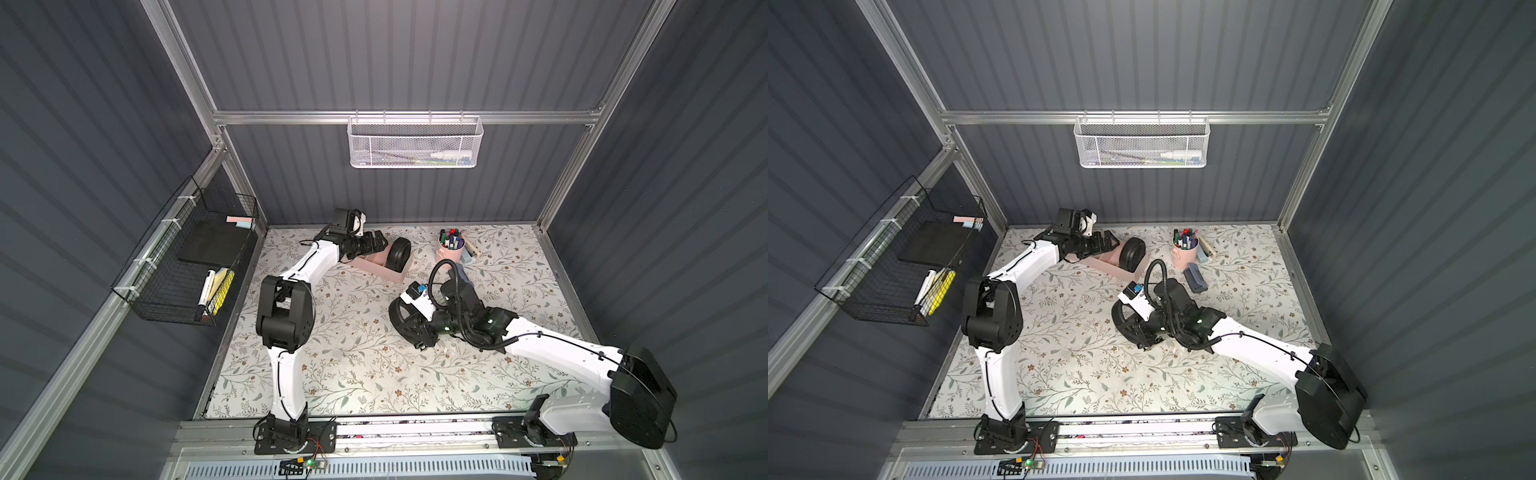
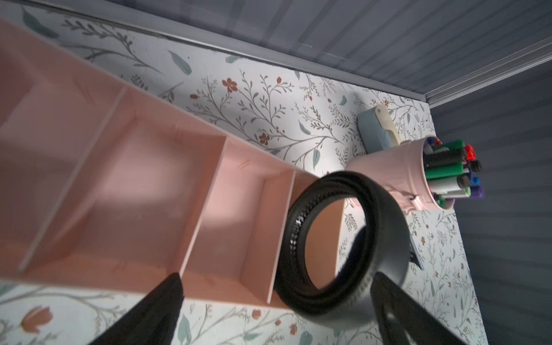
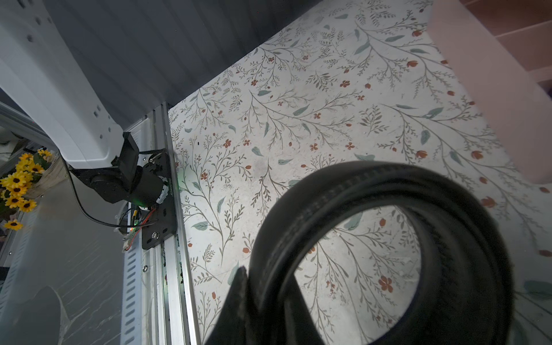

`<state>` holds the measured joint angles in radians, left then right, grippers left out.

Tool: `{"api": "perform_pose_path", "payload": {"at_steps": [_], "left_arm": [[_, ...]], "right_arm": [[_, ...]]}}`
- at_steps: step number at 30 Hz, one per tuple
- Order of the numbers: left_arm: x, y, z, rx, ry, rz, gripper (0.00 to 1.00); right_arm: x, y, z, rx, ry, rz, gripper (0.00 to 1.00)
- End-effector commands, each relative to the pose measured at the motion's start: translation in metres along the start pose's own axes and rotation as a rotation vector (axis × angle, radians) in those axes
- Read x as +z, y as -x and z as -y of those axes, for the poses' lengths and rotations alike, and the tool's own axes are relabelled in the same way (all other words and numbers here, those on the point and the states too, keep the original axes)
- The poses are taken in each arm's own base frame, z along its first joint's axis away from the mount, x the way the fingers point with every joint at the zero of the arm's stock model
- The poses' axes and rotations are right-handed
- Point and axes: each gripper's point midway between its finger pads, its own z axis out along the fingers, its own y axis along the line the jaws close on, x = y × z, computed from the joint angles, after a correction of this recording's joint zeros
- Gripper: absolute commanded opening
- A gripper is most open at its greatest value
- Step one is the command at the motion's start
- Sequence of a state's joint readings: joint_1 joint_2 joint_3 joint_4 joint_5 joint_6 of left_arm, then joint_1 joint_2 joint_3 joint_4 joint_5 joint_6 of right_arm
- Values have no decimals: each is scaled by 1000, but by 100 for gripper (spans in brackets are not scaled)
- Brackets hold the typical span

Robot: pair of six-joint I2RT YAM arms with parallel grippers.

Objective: Place the belts into the storage roll
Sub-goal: Adjust the container at the center of the board.

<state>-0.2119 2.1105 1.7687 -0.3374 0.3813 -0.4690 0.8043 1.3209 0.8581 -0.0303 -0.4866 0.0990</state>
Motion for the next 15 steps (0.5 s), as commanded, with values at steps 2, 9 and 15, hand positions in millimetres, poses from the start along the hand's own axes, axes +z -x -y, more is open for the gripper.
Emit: {"api": "perform_pose_path", "payload": {"at_steps": [2, 9, 15], "left_arm": [[26, 11, -7, 44, -29, -14, 99], [54, -6, -24, 37, -17, -84, 99], [44, -53, -36, -11, 8, -187, 99]], "right_arm": [[-23, 16, 0, 17, -65, 66, 0], [-58, 19, 14, 26, -239, 135, 0], [-77, 24, 20, 25, -319, 166, 0]]}}
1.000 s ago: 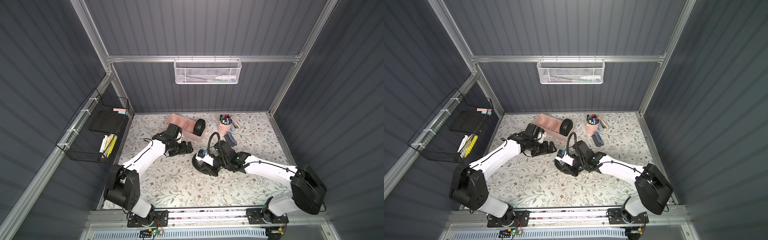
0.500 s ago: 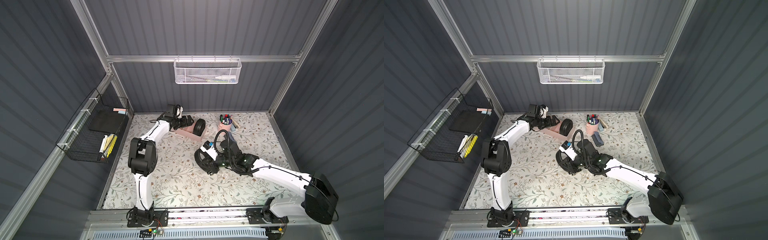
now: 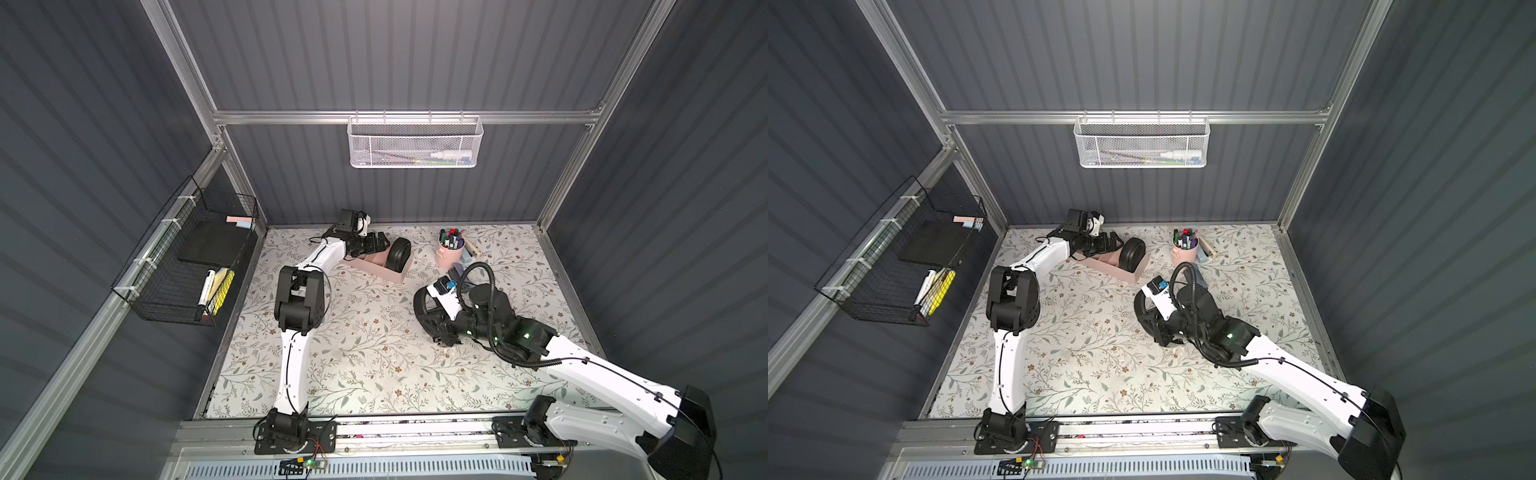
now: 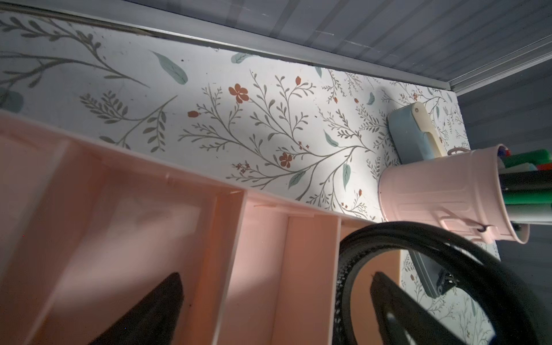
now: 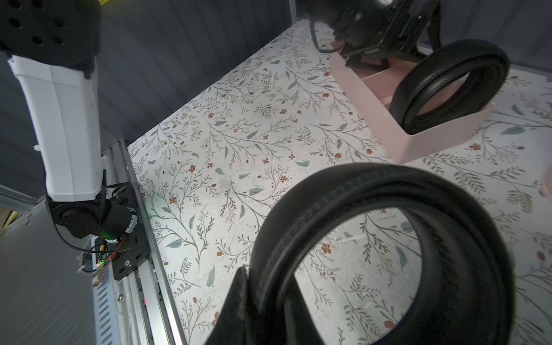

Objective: Place the belts into the storage roll
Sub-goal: Adjust the container at the center of the board.

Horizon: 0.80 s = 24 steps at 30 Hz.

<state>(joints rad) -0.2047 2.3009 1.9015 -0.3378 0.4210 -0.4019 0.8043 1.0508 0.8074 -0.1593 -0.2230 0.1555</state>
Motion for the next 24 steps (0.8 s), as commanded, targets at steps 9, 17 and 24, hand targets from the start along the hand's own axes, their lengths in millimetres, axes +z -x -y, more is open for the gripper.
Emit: {"api": "perform_pose_path", "payload": {"at_steps": [9, 17, 24], "left_arm": [[-49, -131, 15, -132, 18, -211, 99], [-114, -142, 49, -78, 10, -175, 99], [-192, -118, 55, -14, 143, -71, 99]], "right_arm": [[-19, 40, 35, 34, -192, 140, 0], [-14, 104, 17, -56, -75, 234, 0], [20, 153, -53, -259, 385, 225, 0]]}}
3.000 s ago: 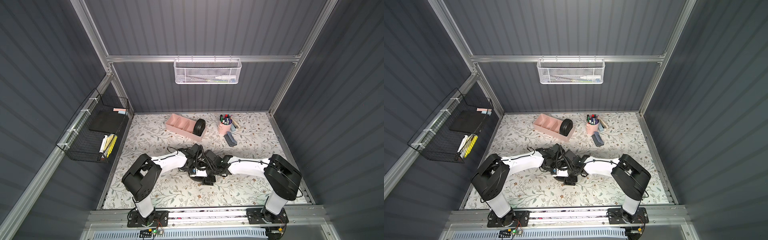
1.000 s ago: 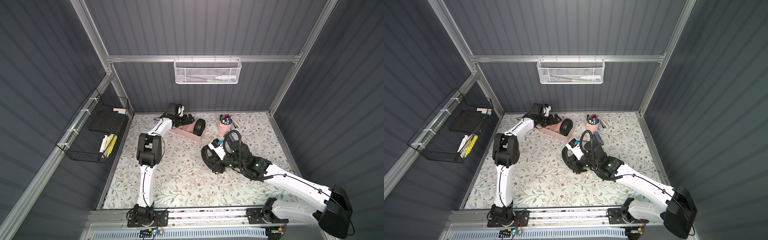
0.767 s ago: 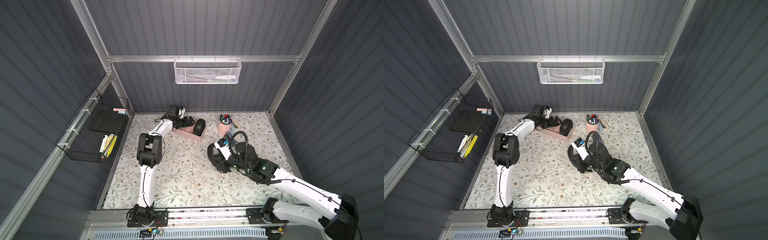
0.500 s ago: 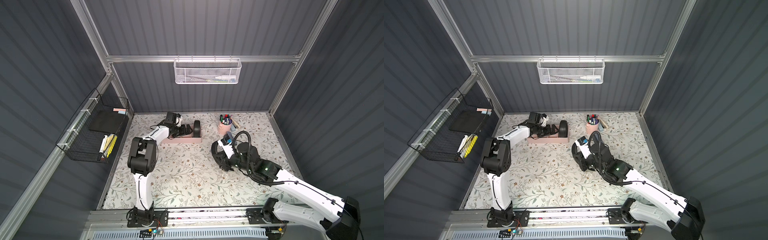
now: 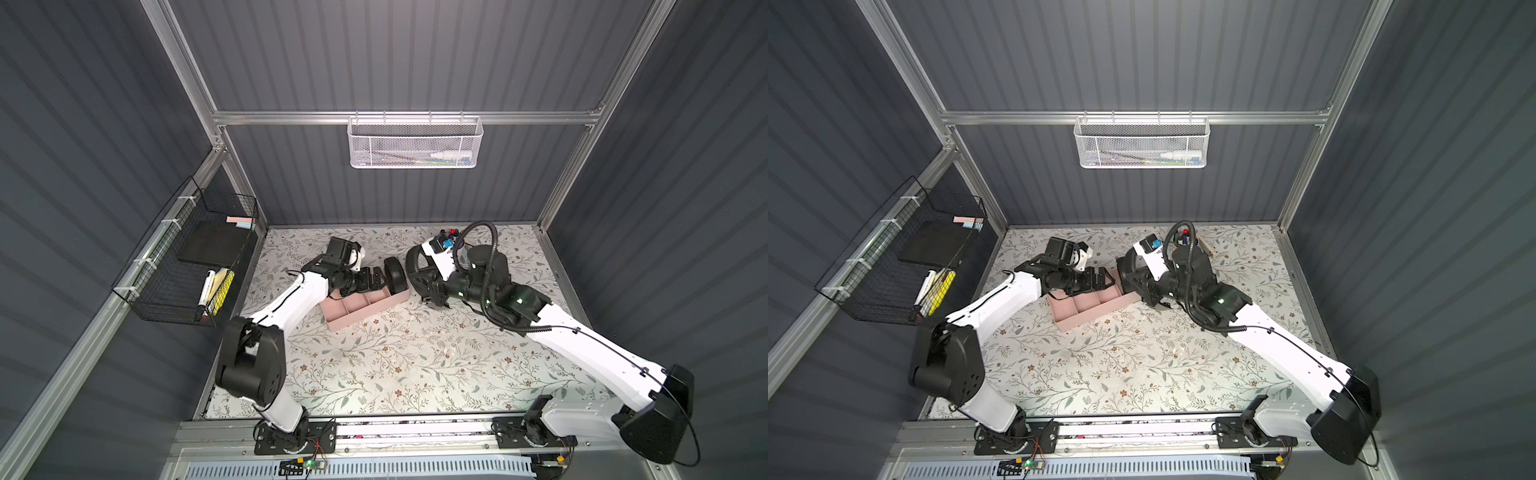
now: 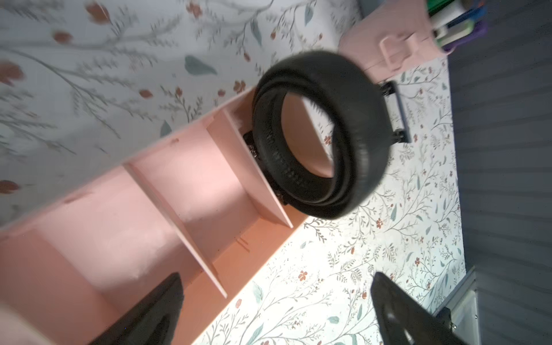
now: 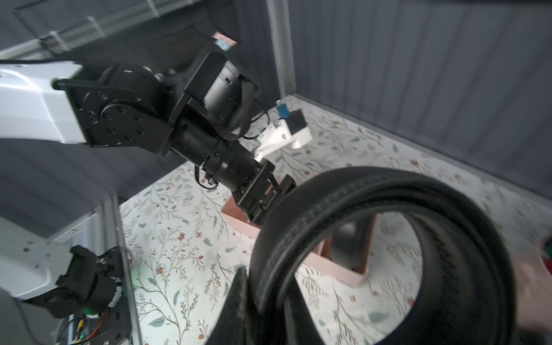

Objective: Place the belts into the storage roll
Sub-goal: Adjust the container at the center of the board, then place the belt in the container.

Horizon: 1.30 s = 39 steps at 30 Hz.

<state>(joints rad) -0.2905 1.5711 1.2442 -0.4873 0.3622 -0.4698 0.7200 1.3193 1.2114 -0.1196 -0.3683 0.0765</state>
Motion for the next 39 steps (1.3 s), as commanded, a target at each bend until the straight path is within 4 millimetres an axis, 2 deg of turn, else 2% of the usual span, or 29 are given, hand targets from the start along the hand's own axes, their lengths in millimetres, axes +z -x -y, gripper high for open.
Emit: {"api": "perform_pose_path", "payload": {"at_steps": [1, 3, 4, 9, 14, 17, 22, 28, 32, 39], "left_arm": [[-48, -4, -19, 15, 172, 40, 99], [-80, -19, -49, -54, 368, 64, 99], [-91, -27, -58, -79, 417, 74, 99], [-135, -66, -89, -134, 573, 142, 99], [-179, -92, -105, -186, 652, 271, 99], [-193, -99, -105, -186, 643, 329, 99], [-196, -114, -109, -171, 656, 292, 99], [-197, -117, -108, -138, 649, 284, 99], [-195, -116, -106, -132, 637, 278, 99], [-187, -109, -99, -108, 594, 269, 99]], "right_arm": [[19, 32, -54, -154, 376, 63, 0], [36, 38, -65, -166, 514, 60, 0], [44, 41, -67, -167, 557, 67, 0], [92, 51, -67, -112, 718, 151, 0], [133, 34, -76, -98, 801, 135, 0], [152, 22, -83, -120, 819, 151, 0], [178, 9, -89, -143, 809, 182, 0], [205, 4, -93, -169, 791, 223, 0], [221, -5, -88, -167, 788, 237, 0], [244, -41, -79, -158, 797, 244, 0]]}}
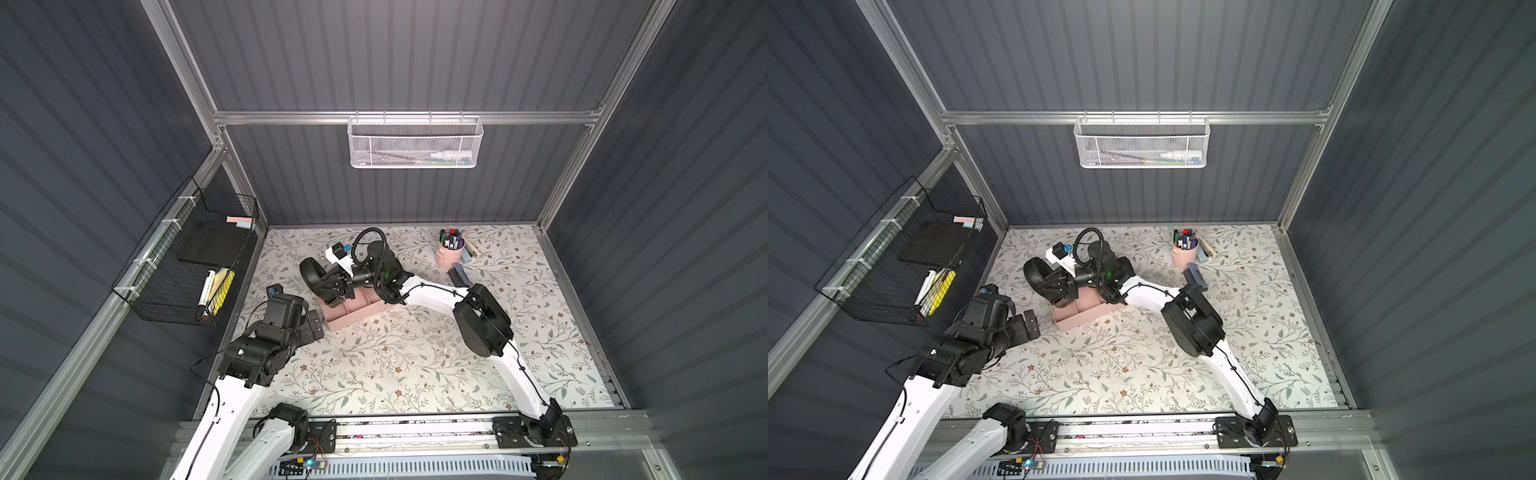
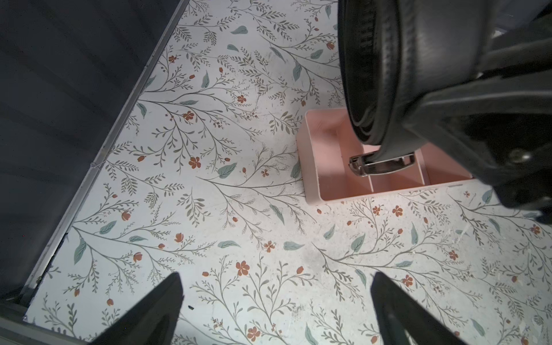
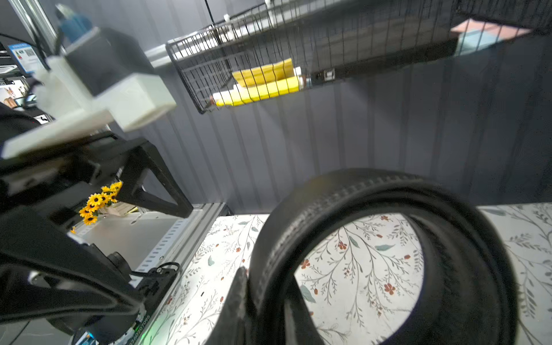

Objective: Place the belts into the storage roll
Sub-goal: Place the belt in the container.

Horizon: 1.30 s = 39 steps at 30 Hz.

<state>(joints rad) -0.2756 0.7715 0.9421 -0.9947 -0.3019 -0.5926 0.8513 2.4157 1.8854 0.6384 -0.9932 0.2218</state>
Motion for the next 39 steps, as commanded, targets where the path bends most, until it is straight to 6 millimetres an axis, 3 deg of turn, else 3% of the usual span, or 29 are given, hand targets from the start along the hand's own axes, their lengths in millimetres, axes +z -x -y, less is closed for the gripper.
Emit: {"api": "perform_pose_path", "payload": {"at_steps": [1, 12, 18, 22, 24, 26, 29, 39], "left_arm": [[3, 0, 5, 22, -22, -9, 99], [22, 0, 23, -43, -94, -13, 99], [45, 11, 56, -204, -303, 12, 96], [66, 20, 80, -376, -505, -78, 92], [68, 25, 77, -390, -509, -78, 92], [70, 34, 61, -441, -492, -56, 95], [78, 47, 51, -584, -598, -32, 94], [94, 66, 79, -564, -807, -31, 89]], "right_arm": [[3, 12, 0, -91, 26, 78, 0], [-3, -13, 1, -71, 9, 90, 0], [-17, -17, -9, -83, 10, 99, 0], [-23, -18, -12, -88, 14, 95, 0], [-25, -18, -12, -89, 19, 92, 0], [-26, -17, -13, -89, 22, 93, 0], [-28, -16, -16, -89, 29, 94, 0], [-34, -25, -21, -61, 37, 77, 0]]}}
